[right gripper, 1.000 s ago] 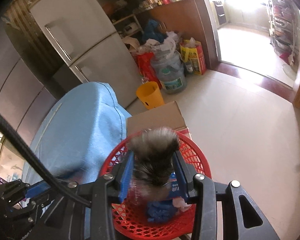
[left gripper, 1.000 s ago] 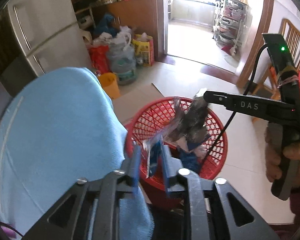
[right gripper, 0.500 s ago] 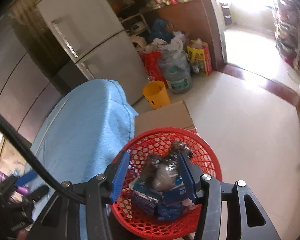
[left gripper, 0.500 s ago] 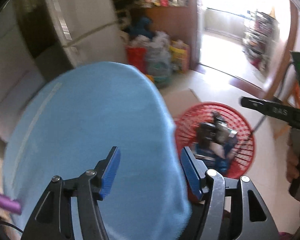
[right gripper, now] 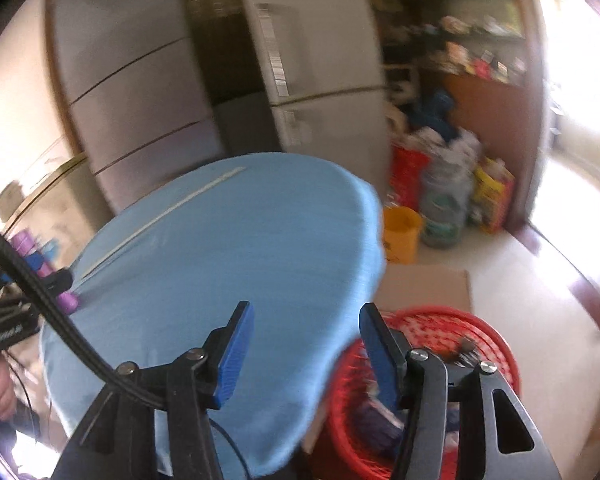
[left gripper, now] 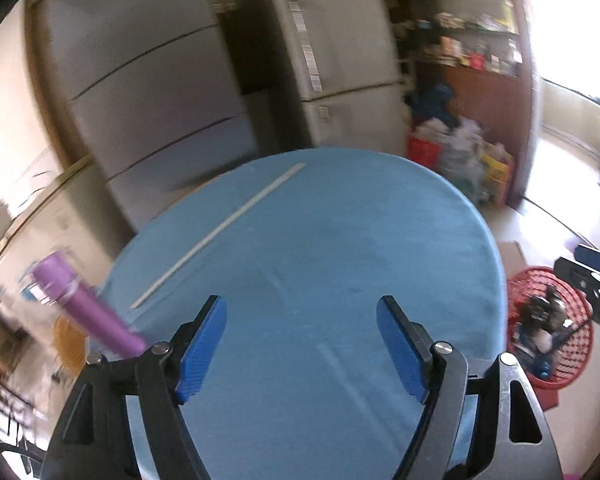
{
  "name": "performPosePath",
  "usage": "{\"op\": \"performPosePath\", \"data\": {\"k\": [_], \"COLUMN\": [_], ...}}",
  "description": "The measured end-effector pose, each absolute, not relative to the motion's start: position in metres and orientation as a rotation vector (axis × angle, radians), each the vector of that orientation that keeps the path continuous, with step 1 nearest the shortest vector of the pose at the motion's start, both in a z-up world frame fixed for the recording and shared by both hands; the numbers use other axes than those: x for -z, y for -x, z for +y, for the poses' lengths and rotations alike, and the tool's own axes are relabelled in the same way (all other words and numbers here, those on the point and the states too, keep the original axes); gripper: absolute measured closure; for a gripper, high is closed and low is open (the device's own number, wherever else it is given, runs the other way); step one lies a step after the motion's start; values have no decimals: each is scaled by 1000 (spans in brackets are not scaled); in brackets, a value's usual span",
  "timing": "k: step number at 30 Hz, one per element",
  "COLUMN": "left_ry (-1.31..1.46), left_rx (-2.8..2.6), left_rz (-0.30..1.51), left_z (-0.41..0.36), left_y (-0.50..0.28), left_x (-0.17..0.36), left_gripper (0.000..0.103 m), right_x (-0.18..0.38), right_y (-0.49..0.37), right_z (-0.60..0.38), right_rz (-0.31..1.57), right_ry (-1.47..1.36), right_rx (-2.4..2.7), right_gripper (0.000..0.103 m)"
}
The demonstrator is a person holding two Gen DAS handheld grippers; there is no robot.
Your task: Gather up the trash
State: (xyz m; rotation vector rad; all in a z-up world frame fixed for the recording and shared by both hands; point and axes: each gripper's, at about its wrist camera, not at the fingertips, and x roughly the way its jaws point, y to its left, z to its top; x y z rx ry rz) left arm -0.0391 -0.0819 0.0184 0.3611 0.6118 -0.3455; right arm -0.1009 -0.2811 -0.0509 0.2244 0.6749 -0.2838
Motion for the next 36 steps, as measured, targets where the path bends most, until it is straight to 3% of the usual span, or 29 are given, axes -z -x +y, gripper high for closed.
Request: {"op": "performPosePath", "data": {"k": [20,36], "left_ry": [-244,-224], "left_rx": [132,149], "left_rz": [595,733], "left_z": [28,40], "left_y": [47,42], "left_x": [-23,21], "left_gripper": [24,23], "right_x": [18,67], "right_y": [47,22], "right_z": [-125,-110], "right_rz": [623,805], "right_ry": [-37,-59], "right_rx": [71,91], "right_gripper": [36,35]}}
